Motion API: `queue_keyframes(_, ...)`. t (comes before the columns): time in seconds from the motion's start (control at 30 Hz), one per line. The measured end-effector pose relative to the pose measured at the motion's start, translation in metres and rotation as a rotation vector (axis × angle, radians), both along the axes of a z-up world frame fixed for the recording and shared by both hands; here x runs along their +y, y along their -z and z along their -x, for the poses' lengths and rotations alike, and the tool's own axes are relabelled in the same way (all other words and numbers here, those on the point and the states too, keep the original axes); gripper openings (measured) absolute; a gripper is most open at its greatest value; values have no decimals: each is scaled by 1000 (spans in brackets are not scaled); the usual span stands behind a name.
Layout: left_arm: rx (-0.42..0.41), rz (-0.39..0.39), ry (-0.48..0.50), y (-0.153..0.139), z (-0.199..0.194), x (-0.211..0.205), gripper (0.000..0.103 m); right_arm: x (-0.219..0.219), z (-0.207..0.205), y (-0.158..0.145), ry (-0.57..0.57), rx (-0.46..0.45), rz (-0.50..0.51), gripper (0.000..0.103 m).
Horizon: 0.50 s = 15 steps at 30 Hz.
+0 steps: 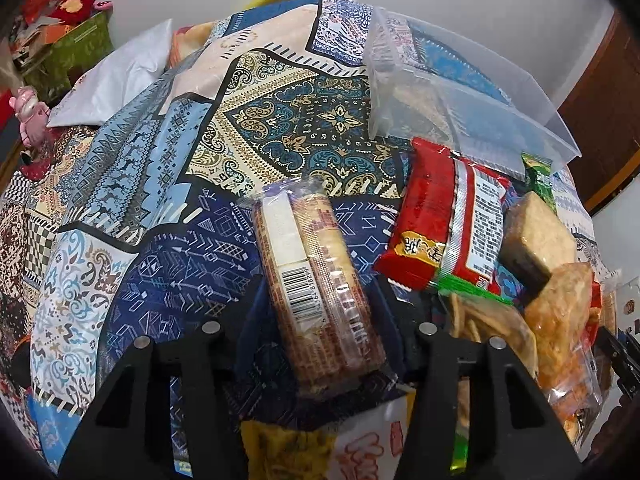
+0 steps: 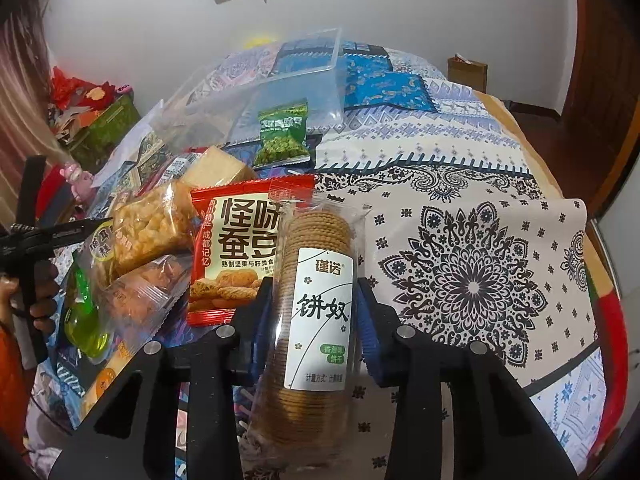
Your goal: Organize snacks
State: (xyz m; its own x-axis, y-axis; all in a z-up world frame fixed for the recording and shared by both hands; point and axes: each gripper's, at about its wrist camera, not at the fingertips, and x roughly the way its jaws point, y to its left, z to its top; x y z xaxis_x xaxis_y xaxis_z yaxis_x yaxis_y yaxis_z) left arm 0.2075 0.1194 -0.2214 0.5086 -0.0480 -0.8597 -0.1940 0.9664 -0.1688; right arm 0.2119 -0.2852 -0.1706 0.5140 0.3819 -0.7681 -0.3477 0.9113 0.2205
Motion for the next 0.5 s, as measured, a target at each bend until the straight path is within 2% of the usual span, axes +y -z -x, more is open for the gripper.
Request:
queue_keyframes(0.3, -30, -50, 6, -6, 4, -4, 48, -4, -2, -11, 16, -33, 12, 34)
queue_keyframes(0.5, -83, -62, 7, -30, 14, -5, 47, -7, -4, -26, 28, -75, 6, 34)
